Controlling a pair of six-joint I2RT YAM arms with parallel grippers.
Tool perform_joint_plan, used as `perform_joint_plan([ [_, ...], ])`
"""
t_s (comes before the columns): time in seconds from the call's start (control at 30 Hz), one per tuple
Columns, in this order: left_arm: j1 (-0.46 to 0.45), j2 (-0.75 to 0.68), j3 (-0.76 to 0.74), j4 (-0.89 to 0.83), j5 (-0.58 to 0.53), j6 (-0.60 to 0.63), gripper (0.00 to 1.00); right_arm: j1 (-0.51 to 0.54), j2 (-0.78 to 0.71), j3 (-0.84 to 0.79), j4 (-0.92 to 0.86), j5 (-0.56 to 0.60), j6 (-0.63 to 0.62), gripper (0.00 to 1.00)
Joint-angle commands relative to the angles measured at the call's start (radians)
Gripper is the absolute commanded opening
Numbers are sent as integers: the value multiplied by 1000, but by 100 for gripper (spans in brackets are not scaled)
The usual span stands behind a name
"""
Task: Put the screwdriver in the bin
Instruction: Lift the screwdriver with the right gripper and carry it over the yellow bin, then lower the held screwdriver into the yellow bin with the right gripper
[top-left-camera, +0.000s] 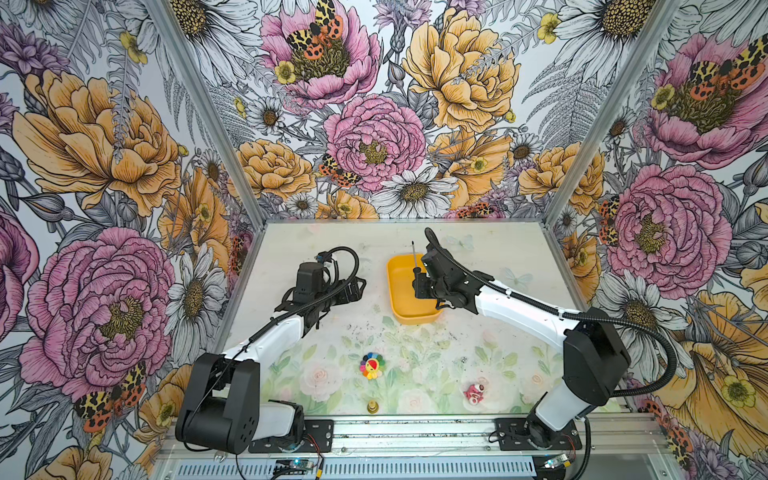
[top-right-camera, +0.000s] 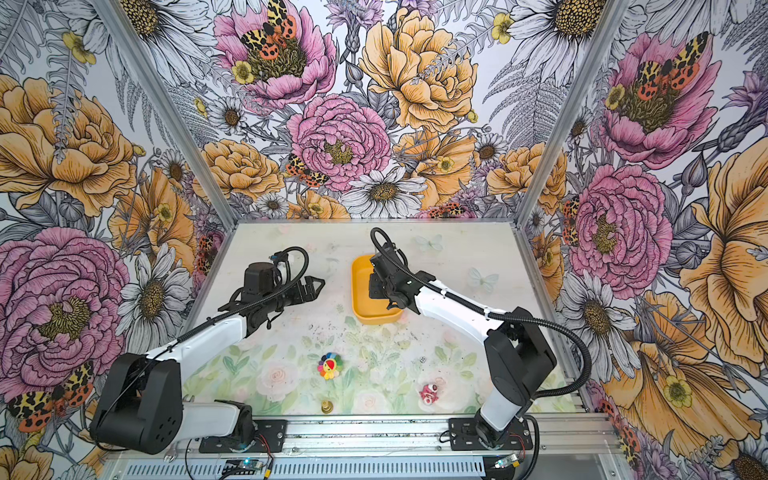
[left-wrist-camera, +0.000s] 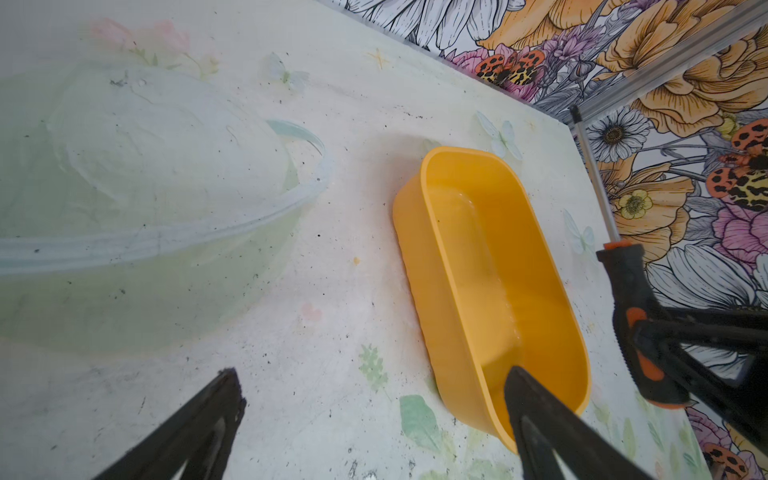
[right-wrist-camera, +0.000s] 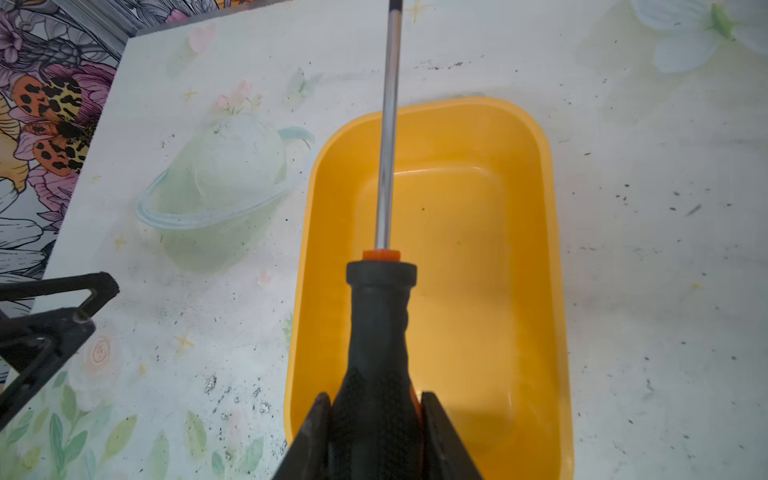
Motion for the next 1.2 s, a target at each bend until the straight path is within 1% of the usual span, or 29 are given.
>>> perform_joint_plan([
  [0.0, -6, 7, 20, -11, 27, -8, 99, 7, 32, 41, -16, 19, 39, 0],
  [0.83, -6, 45, 28, -17, 21, 0, 99, 10, 259, 113, -60, 37, 33, 0],
  [1.17, -7, 53, 32, -20, 16, 5, 99, 10, 302, 114, -65, 34, 32, 0],
])
